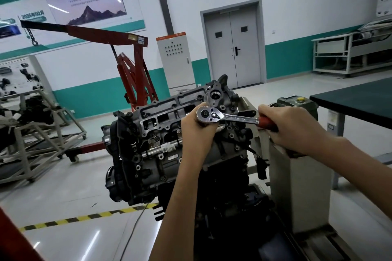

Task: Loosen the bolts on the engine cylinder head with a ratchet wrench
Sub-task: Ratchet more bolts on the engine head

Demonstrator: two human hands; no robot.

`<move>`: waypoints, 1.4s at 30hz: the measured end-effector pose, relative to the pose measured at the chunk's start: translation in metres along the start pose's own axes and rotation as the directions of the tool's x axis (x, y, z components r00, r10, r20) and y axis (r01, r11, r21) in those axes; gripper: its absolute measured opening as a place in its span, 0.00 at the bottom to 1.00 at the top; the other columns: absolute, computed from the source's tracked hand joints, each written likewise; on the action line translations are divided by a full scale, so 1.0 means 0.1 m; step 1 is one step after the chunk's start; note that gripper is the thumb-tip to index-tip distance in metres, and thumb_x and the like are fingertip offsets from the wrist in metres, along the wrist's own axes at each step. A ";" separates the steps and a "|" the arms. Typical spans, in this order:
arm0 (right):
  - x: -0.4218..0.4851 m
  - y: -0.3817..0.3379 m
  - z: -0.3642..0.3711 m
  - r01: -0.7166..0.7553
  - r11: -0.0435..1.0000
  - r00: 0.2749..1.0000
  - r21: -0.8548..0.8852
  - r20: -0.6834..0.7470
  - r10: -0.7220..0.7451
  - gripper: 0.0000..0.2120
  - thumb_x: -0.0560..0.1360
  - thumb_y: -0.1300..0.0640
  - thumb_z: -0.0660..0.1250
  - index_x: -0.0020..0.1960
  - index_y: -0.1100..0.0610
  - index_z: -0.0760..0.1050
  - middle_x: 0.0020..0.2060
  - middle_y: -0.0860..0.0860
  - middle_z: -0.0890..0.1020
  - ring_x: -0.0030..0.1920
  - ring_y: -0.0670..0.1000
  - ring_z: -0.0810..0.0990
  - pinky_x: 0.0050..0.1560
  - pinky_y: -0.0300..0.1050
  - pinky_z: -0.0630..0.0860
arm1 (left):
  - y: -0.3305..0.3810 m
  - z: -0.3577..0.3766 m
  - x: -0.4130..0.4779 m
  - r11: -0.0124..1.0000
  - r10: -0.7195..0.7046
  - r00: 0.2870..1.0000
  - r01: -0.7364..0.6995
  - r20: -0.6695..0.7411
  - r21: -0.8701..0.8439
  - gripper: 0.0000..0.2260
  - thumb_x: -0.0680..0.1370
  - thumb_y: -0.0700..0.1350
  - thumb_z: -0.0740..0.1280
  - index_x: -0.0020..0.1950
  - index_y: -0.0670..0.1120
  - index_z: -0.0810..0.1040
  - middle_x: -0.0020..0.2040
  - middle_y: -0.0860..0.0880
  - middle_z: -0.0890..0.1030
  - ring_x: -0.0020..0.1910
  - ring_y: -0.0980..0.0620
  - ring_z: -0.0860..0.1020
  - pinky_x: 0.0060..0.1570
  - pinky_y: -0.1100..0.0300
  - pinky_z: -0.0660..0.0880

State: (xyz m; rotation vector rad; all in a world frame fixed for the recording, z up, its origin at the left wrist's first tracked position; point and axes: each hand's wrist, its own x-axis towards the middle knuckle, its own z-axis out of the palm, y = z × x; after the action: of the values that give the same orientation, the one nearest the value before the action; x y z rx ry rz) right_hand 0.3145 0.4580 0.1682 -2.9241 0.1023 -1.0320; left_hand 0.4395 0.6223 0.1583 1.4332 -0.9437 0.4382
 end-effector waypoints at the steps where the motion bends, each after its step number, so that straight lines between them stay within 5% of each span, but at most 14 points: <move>1: -0.05 -0.04 0.06 -0.022 0.999 0.999 0.031 0.025 0.021 0.09 0.70 0.63 0.68 0.48 0.55 0.72 0.28 0.45 0.72 0.26 0.43 0.71 0.29 0.33 0.65 | -0.01 0.00 -0.02 1.000 0.013 1.000 -0.013 0.000 0.004 0.18 0.72 0.31 0.68 0.31 0.49 0.66 0.27 0.57 0.68 0.29 0.59 0.63 0.31 0.63 0.63; 6: -0.54 -0.68 0.50 -0.200 0.865 0.979 0.460 0.061 0.195 0.17 0.67 0.64 0.68 0.41 0.45 0.65 0.26 0.45 0.73 0.24 0.42 0.72 0.28 0.29 0.69 | 0.00 0.06 -0.06 0.999 0.042 0.995 -0.042 -0.094 -0.001 0.18 0.72 0.29 0.67 0.34 0.51 0.67 0.30 0.59 0.70 0.32 0.57 0.68 0.35 0.57 0.73; 11: -0.64 -1.26 0.77 -0.280 0.694 0.947 0.663 0.073 0.312 0.18 0.66 0.63 0.68 0.39 0.45 0.62 0.25 0.43 0.69 0.28 0.38 0.74 0.26 0.27 0.66 | 0.03 0.09 -0.03 0.992 -0.035 0.995 0.023 -0.097 -0.122 0.18 0.74 0.28 0.65 0.33 0.46 0.64 0.28 0.58 0.64 0.30 0.59 0.62 0.32 0.64 0.65; 14: -0.61 -0.95 0.65 -0.272 0.791 0.960 0.548 0.104 0.259 0.12 0.66 0.62 0.67 0.47 0.51 0.70 0.27 0.46 0.74 0.26 0.43 0.74 0.29 0.30 0.69 | 0.03 0.06 -0.02 0.996 -0.057 0.996 0.051 -0.074 -0.076 0.19 0.72 0.26 0.63 0.32 0.48 0.65 0.28 0.58 0.65 0.30 0.59 0.64 0.33 0.62 0.64; 17: -0.43 -0.43 0.39 -0.122 0.945 0.991 0.305 0.081 0.102 0.13 0.69 0.63 0.67 0.52 0.57 0.72 0.31 0.50 0.77 0.29 0.49 0.76 0.31 0.45 0.76 | 0.02 0.02 -0.01 1.000 -0.024 0.999 0.024 -0.033 -0.010 0.19 0.70 0.27 0.62 0.30 0.49 0.64 0.26 0.57 0.67 0.28 0.60 0.63 0.31 0.64 0.62; 21: -0.04 -0.01 0.00 0.051 0.998 0.999 0.026 -0.021 -0.050 0.12 0.68 0.62 0.70 0.49 0.55 0.72 0.30 0.45 0.73 0.28 0.46 0.72 0.33 0.39 0.69 | 0.03 -0.01 0.01 1.000 -0.006 1.000 0.006 0.009 -0.007 0.21 0.72 0.30 0.66 0.30 0.52 0.64 0.25 0.58 0.67 0.27 0.61 0.62 0.30 0.67 0.61; 26: -0.32 -0.26 0.28 -0.078 0.968 0.994 0.240 0.092 0.058 0.10 0.70 0.64 0.67 0.49 0.55 0.71 0.30 0.46 0.73 0.27 0.40 0.72 0.30 0.35 0.74 | 0.02 -0.03 -0.05 0.997 0.053 0.999 -0.054 0.010 0.051 0.18 0.70 0.30 0.68 0.34 0.52 0.67 0.30 0.59 0.72 0.30 0.61 0.67 0.32 0.70 0.64; 30: -0.64 -0.95 0.64 -0.301 0.765 0.944 0.570 0.063 0.325 0.15 0.67 0.63 0.69 0.47 0.48 0.68 0.27 0.43 0.69 0.25 0.40 0.72 0.26 0.26 0.64 | 0.04 0.07 -0.07 0.999 0.041 0.999 -0.040 -0.027 0.034 0.19 0.71 0.29 0.68 0.35 0.51 0.66 0.29 0.58 0.69 0.29 0.62 0.66 0.32 0.71 0.64; 33: -0.68 -1.32 0.81 -0.314 0.647 0.927 0.695 0.079 0.366 0.15 0.67 0.62 0.68 0.40 0.46 0.65 0.26 0.45 0.72 0.27 0.41 0.75 0.26 0.32 0.70 | 0.05 0.10 -0.06 0.998 0.005 0.998 -0.009 -0.067 -0.063 0.18 0.73 0.28 0.66 0.33 0.47 0.64 0.29 0.56 0.64 0.29 0.61 0.62 0.31 0.69 0.63; 36: -0.66 -1.20 0.77 -0.314 0.682 0.938 0.661 0.102 0.333 0.14 0.67 0.63 0.68 0.42 0.49 0.67 0.26 0.43 0.70 0.25 0.40 0.73 0.26 0.28 0.67 | 0.03 0.07 -0.03 0.995 -0.042 0.997 0.036 -0.068 -0.090 0.15 0.74 0.28 0.64 0.32 0.42 0.64 0.30 0.50 0.64 0.31 0.55 0.63 0.32 0.61 0.65; 38: -0.62 -0.91 0.64 -0.287 0.797 0.957 0.531 0.129 0.259 0.14 0.68 0.62 0.68 0.51 0.54 0.71 0.28 0.45 0.72 0.26 0.40 0.72 0.29 0.26 0.68 | 0.01 0.05 0.00 0.997 -0.068 0.996 0.066 -0.055 -0.034 0.15 0.72 0.27 0.65 0.31 0.43 0.67 0.29 0.50 0.67 0.32 0.53 0.66 0.34 0.57 0.67; 40: -0.51 -0.53 0.45 -0.173 0.927 0.984 0.332 0.104 0.147 0.14 0.69 0.62 0.67 0.54 0.57 0.71 0.31 0.49 0.76 0.29 0.46 0.75 0.34 0.39 0.76 | 0.02 0.03 0.01 0.998 -0.060 0.997 0.061 -0.040 0.028 0.18 0.70 0.29 0.65 0.29 0.49 0.66 0.26 0.57 0.69 0.30 0.57 0.67 0.33 0.57 0.68; 42: -0.31 -0.22 0.20 -0.055 0.991 0.998 0.123 0.044 0.050 0.10 0.71 0.62 0.67 0.51 0.56 0.72 0.30 0.46 0.73 0.27 0.45 0.73 0.31 0.40 0.74 | 0.04 0.01 0.02 0.998 -0.031 1.000 0.031 -0.001 0.055 0.19 0.69 0.30 0.66 0.28 0.52 0.65 0.24 0.58 0.69 0.27 0.61 0.64 0.29 0.65 0.63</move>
State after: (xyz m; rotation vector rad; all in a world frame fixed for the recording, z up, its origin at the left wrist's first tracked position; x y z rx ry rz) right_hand 0.3043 0.4826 0.1343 -2.8133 0.1094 -0.9354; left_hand 0.4370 0.6218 0.1623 1.4951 -0.9142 0.4443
